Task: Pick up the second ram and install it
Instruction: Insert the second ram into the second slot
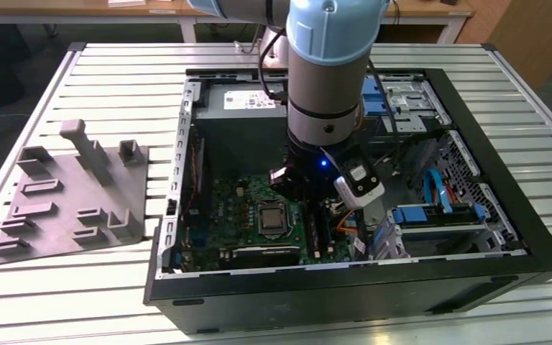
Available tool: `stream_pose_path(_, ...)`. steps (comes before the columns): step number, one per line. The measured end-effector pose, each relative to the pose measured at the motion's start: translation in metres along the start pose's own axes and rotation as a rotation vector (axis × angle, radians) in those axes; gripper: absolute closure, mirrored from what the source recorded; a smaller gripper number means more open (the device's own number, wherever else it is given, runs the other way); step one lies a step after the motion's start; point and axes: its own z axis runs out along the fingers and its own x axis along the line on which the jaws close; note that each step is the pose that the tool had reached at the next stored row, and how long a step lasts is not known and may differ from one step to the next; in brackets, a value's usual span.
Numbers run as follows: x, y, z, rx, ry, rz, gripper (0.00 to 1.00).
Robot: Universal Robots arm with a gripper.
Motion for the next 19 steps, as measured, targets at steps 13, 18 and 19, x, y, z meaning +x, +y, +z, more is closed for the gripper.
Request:
stream_pose_path(13,-0.0003,0.0001,0.0047,-0.0033,0.0001,0.001,0.86)
stream_pose_path(18,-0.0003,0.0001,0.0047,-0.0031,0.0001,0.001,0.86)
stream_pose_path(19,-0.0003,0.0004,0.0052,-0.0048,-0.0003,0.001,0.86)
